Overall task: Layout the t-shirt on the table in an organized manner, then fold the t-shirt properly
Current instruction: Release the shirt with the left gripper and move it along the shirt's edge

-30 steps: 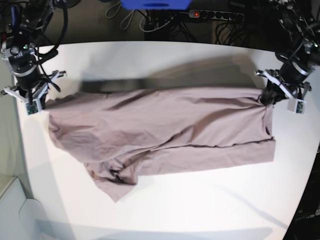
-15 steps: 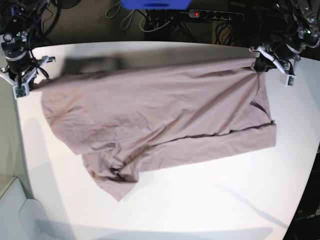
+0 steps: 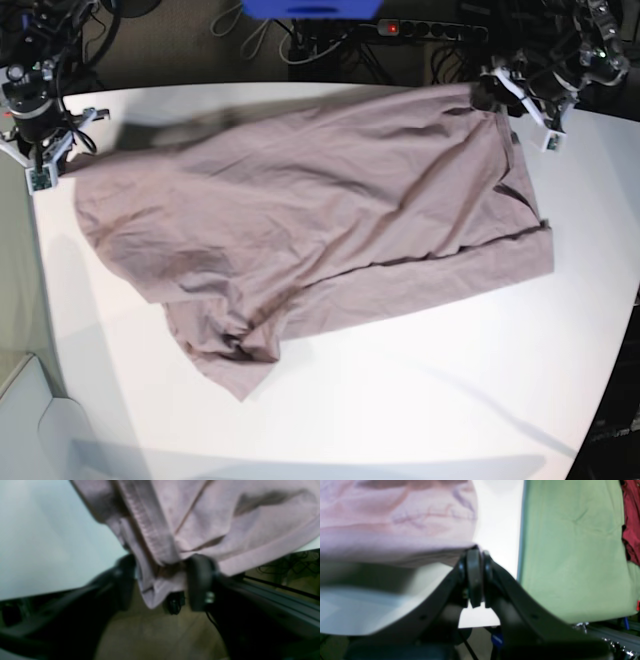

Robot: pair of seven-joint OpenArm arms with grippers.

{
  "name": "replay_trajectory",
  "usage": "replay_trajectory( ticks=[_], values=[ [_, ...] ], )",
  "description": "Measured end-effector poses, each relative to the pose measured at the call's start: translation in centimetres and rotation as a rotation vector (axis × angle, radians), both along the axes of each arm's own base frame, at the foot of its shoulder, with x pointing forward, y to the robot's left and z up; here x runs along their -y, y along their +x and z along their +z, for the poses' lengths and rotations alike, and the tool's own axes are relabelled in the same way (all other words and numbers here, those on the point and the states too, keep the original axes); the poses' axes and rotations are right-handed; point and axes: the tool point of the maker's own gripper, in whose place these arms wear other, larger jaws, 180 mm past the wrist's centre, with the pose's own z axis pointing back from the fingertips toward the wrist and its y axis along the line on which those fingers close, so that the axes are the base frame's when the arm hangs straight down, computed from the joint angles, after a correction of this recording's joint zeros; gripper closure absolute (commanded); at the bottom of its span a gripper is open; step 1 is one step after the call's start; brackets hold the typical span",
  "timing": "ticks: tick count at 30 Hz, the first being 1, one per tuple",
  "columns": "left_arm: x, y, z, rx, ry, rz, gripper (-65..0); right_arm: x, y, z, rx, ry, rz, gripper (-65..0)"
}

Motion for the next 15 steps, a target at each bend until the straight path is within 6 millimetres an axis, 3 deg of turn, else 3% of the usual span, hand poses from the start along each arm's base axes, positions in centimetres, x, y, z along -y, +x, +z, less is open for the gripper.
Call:
replay_trajectory(
  ticks=[3, 6, 9, 12, 15],
  values=[
    [0.4, -1.1, 0.5, 0.009, 0.016, -0.078, -37.6, 0.0, 0.1, 0.0, 0.002, 0.001, 0.0, 0.0],
    [-2.8, -0.9, 2.3, 0.057, 0.081, 0.027, -37.9, 0.0, 0.0, 0.0, 0.001, 0.0, 0.001, 0.0],
    [-6.4, 0.7, 5.1, 0.161, 0.147, 0.155, -37.9, 0.0, 0.0, 0.0, 0.0, 0.0, 0.0, 0.0],
    [-8.6, 2.3, 6.6, 0.231, 0.164, 0.256, -38.0, 0.0, -0.1, 0.0, -0.003, -0.001, 0.0, 0.0],
    [-8.5, 5.4, 7.8, 0.263, 0.157, 0.251, -38.0, 0.1, 0.0, 0.0, -0.001, -0.002, 0.001, 0.0]
  ],
)
